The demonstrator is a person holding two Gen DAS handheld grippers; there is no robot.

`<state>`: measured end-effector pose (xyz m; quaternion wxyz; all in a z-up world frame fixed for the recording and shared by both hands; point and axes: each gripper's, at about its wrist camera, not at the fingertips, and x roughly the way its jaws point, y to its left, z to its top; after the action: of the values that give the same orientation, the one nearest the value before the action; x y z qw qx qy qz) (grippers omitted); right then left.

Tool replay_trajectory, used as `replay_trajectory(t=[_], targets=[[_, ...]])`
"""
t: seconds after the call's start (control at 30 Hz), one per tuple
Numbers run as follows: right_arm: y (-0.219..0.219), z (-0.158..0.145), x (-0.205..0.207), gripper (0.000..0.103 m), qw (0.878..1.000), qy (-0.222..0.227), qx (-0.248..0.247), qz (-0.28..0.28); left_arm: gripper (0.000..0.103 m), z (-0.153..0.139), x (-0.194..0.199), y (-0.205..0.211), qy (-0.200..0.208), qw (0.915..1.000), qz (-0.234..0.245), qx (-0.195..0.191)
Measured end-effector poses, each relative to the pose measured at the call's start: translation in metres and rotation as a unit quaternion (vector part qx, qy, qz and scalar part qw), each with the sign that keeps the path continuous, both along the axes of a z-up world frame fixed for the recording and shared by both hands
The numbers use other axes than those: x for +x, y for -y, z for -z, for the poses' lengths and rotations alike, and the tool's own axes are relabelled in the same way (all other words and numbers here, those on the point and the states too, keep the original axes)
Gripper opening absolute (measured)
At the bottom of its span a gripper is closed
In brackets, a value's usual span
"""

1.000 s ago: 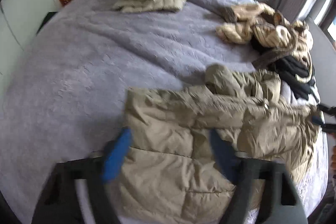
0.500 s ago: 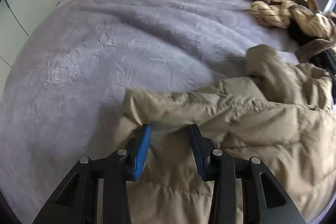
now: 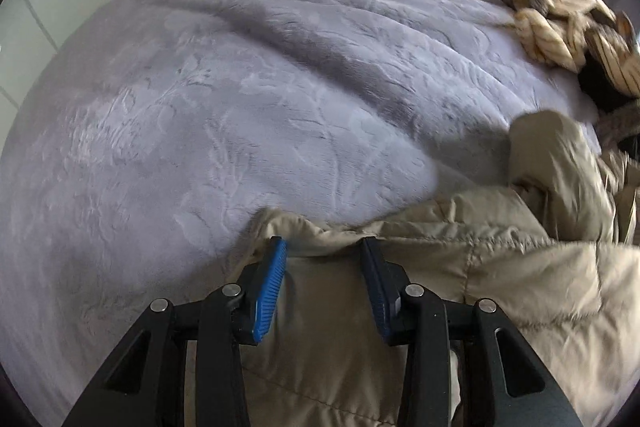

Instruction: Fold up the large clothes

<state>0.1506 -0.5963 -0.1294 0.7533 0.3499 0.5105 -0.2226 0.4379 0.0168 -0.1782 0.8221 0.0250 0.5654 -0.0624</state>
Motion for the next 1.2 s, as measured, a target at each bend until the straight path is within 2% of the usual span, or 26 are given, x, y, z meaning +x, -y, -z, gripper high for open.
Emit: replay_trajectory(t=[0.17, 0.2, 0.27, 0.3, 0.33, 0.5, 0.57, 0.6, 0.63, 0.8, 0.9, 0.93, 1.07, 1.1, 1.13, 1.2], targets=[[-0.008, -0.032, -0.014, 0.006, 1.000, 0.004, -0.030, 0.000, 0.042, -0.023, -0.005, -0.006, 0.013, 0.9999, 0.000, 0.011], [-0.010, -0.037, -0.019, 0.012, 0.999, 0.007, -0.032, -0.005, 0.042, -0.031, -0.009, -0.006, 0.018, 0.9997, 0.006, 0.016], [-0.017, -0.050, -0.028, 0.035, 0.999, 0.015, -0.036, -0.015, 0.042, -0.042, -0.019, -0.008, 0.023, 0.9996, 0.015, 0.012], [-0.023, -0.058, -0.034, 0.056, 0.999, 0.021, -0.039, -0.020, 0.042, -0.048, -0.025, -0.010, 0.023, 0.9995, 0.020, 0.007], [-0.028, -0.066, -0.041, 0.064, 0.998, 0.028, -0.046, -0.021, 0.042, -0.053, -0.030, -0.012, 0.024, 0.9994, 0.023, 0.002], [-0.051, -0.089, -0.063, 0.064, 0.998, 0.046, -0.039, -0.029, 0.043, -0.075, -0.063, -0.015, 0.029, 0.9986, 0.043, -0.007], [-0.060, -0.094, -0.071, 0.066, 0.997, 0.051, -0.038, -0.034, 0.055, -0.081, -0.075, -0.016, 0.027, 0.9983, 0.049, -0.017], [-0.066, -0.096, -0.075, 0.070, 0.997, 0.051, -0.040, -0.037, 0.071, -0.084, -0.082, -0.016, 0.025, 0.9980, 0.052, -0.027], [-0.072, -0.098, -0.081, 0.071, 0.997, 0.051, -0.039, -0.040, 0.080, -0.087, -0.088, -0.017, 0.028, 0.9976, 0.054, -0.033], [-0.095, -0.097, -0.096, 0.072, 0.998, 0.049, -0.018, -0.044, 0.083, -0.095, -0.121, -0.016, 0.024, 0.9963, 0.071, -0.040], [-0.106, -0.099, -0.109, 0.081, 0.998, 0.048, -0.011, -0.041, 0.084, -0.098, -0.137, -0.019, 0.022, 0.9958, 0.075, -0.047], [-0.109, -0.099, -0.113, 0.082, 0.998, 0.048, -0.005, -0.042, 0.102, -0.099, -0.142, -0.020, 0.022, 0.9959, 0.075, -0.047], [-0.121, -0.097, -0.124, 0.083, 0.998, 0.048, 0.010, -0.041, 0.103, -0.101, -0.161, -0.022, 0.024, 0.9954, 0.081, -0.046], [-0.125, -0.097, -0.127, 0.087, 0.998, 0.048, 0.012, -0.041, 0.103, -0.101, -0.166, -0.022, 0.019, 0.9951, 0.084, -0.048], [-0.129, -0.097, -0.130, 0.100, 0.998, 0.048, 0.017, -0.040, 0.103, -0.100, -0.170, -0.023, 0.016, 0.9950, 0.086, -0.049], [-0.136, -0.097, -0.136, 0.103, 0.997, 0.054, 0.029, -0.036, 0.103, -0.099, -0.178, -0.026, 0.008, 0.9945, 0.090, -0.053]])
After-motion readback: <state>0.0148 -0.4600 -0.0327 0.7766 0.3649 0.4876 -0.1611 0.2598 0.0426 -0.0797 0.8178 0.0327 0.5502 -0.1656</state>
